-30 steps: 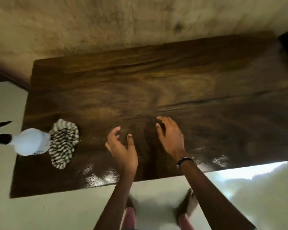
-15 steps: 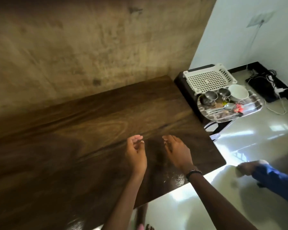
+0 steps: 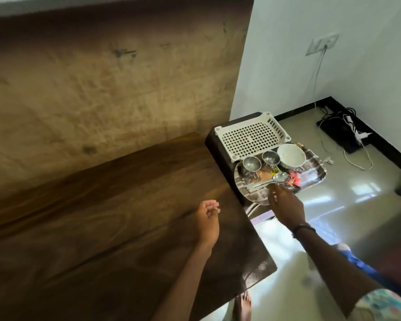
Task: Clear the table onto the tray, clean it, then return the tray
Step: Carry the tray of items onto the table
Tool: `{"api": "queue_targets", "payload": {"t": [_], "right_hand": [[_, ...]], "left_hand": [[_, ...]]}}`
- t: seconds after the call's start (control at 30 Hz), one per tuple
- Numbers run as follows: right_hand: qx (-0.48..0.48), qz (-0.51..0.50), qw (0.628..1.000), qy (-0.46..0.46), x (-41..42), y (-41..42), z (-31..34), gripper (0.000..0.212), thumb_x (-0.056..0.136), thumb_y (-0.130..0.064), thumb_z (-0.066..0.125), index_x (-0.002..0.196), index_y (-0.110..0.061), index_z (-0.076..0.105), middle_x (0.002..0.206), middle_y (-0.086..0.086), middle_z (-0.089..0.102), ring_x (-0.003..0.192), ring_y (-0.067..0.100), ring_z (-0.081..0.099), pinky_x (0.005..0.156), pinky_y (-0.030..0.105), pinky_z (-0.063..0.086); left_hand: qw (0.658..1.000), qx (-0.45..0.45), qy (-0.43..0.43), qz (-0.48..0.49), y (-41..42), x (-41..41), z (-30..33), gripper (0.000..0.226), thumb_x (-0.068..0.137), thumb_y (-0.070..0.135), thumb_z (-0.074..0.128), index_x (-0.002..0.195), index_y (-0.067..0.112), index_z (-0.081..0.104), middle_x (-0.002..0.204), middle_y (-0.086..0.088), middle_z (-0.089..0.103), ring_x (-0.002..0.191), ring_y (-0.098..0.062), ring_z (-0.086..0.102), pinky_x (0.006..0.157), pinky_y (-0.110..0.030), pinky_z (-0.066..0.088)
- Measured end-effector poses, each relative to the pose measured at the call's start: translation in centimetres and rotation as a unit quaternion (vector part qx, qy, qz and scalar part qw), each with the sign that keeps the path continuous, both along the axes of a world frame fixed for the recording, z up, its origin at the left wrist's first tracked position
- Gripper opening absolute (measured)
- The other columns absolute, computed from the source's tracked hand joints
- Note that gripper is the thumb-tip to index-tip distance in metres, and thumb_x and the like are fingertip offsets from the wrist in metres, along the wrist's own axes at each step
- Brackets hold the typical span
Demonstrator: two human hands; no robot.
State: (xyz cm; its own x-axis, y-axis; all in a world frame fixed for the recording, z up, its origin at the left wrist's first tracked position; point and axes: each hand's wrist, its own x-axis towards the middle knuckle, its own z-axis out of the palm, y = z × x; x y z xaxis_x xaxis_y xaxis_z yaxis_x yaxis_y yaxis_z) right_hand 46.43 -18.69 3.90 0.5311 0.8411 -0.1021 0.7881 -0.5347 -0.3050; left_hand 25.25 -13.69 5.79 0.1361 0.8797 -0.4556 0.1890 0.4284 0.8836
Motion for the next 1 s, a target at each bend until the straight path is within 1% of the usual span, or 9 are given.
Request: {"api": "queue_targets", "payload": {"t": [0.17, 0.27, 0.37, 0.43, 0.53, 0.6, 0.7, 0.87, 1.0], "right_hand": [[0.027, -0.094, 0.994, 0.041, 10.6, 1.0, -2.9, 0.036, 0.094, -0.011, 0.050, 0.129, -0.007, 0.054, 0.131, 0.020, 0.056, 0.121, 0.037, 0.050, 0.094, 0.047, 0.045], [0.036, -0.137, 0.989, 0.045, 16.8, 1.5, -5.0, 0.037, 0.091, -0.004, 0.050, 0.128, 0.004, 0.051, 0.133, 0.025, 0.051, 0.125, 0.040, 0.044, 0.099, 0.045, 0.038], [0.035, -0.143, 0.988, 0.041, 21.5, 2.6, -6.6, 0.032, 0.090, 0.003, 0.046, 0.120, 0.012, 0.049, 0.121, 0.032, 0.053, 0.112, 0.046, 0.048, 0.092, 0.046, 0.037], [0.060, -0.162, 0.982, 0.075, 23.8, 3.5, -7.5, 0.026, 0.091, 0.004, 0.045, 0.116, 0.011, 0.048, 0.113, 0.034, 0.055, 0.103, 0.047, 0.053, 0.083, 0.048, 0.041], [0.068, -0.172, 0.972, 0.146, 26.1, 4.5, -8.8, 0.030, 0.091, 0.003, 0.045, 0.121, 0.006, 0.049, 0.118, 0.030, 0.056, 0.104, 0.045, 0.055, 0.083, 0.051, 0.046], [0.081, -0.195, 0.958, 0.193, 27.1, 4.8, -9.5, 0.035, 0.092, 0.003, 0.045, 0.126, 0.002, 0.050, 0.119, 0.027, 0.057, 0.103, 0.042, 0.058, 0.081, 0.049, 0.049], [0.096, -0.212, 0.948, 0.216, 27.8, 4.7, -9.9, 0.030, 0.093, -0.001, 0.047, 0.121, 0.000, 0.057, 0.100, 0.018, 0.061, 0.086, 0.028, 0.057, 0.061, 0.033, 0.047], [0.098, -0.219, 0.943, 0.232, 27.5, 3.3, -9.8, 0.034, 0.091, 0.002, 0.046, 0.122, -0.003, 0.060, 0.108, 0.018, 0.064, 0.096, 0.035, 0.060, 0.083, 0.048, 0.053], [0.106, -0.236, 0.930, 0.261, 26.3, 1.3, -10.2, 0.024, 0.093, -0.002, 0.051, 0.115, -0.002, 0.062, 0.095, 0.013, 0.063, 0.084, 0.026, 0.058, 0.072, 0.041, 0.049]], "left_hand": [[0.999, -0.030, 0.035, -0.003, 1.2, 6.3, -4.3, 0.025, 0.093, -0.001, 0.049, 0.116, 0.002, 0.058, 0.119, -0.014, 0.063, 0.110, -0.023, 0.060, 0.097, -0.031, 0.048], [0.998, -0.041, 0.056, 0.010, 1.6, 10.2, -7.1, 0.032, 0.093, 0.001, 0.050, 0.124, 0.001, 0.055, 0.129, -0.014, 0.059, 0.118, -0.024, 0.056, 0.103, -0.032, 0.042], [0.997, -0.052, 0.054, 0.034, 2.2, 13.5, -9.4, 0.036, 0.092, -0.001, 0.051, 0.128, 0.000, 0.052, 0.131, -0.014, 0.058, 0.121, -0.026, 0.055, 0.102, -0.031, 0.042], [0.996, -0.052, 0.062, 0.046, 2.6, 15.3, -10.6, 0.034, 0.091, 0.003, 0.052, 0.125, 0.006, 0.056, 0.123, -0.011, 0.064, 0.114, -0.027, 0.059, 0.099, -0.039, 0.047], [0.992, -0.048, 0.089, 0.070, 3.2, 17.0, -11.7, 0.030, 0.090, 0.010, 0.059, 0.120, 0.008, 0.059, 0.113, -0.012, 0.068, 0.104, -0.030, 0.063, 0.092, -0.044, 0.050], [0.988, -0.045, 0.116, 0.096, 3.4, 17.4, -12.3, 0.028, 0.087, 0.010, 0.063, 0.115, 0.007, 0.061, 0.109, -0.013, 0.069, 0.100, -0.030, 0.065, 0.085, -0.036, 0.051], [0.982, -0.037, 0.146, 0.115, 3.4, 17.6, -12.8, 0.025, 0.084, 0.010, 0.067, 0.109, 0.009, 0.063, 0.105, -0.010, 0.071, 0.096, -0.026, 0.066, 0.073, -0.026, 0.044], [0.980, -0.036, 0.152, 0.123, 3.0, 17.4, -12.7, 0.029, 0.083, 0.008, 0.068, 0.112, 0.007, 0.062, 0.110, -0.013, 0.070, 0.100, -0.029, 0.066, 0.085, -0.040, 0.054], [0.981, -0.046, 0.139, 0.125, 2.1, 16.4, -12.6, 0.030, 0.083, 0.005, 0.067, 0.113, 0.006, 0.062, 0.111, -0.013, 0.069, 0.101, -0.028, 0.066, 0.086, -0.044, 0.055]]}}
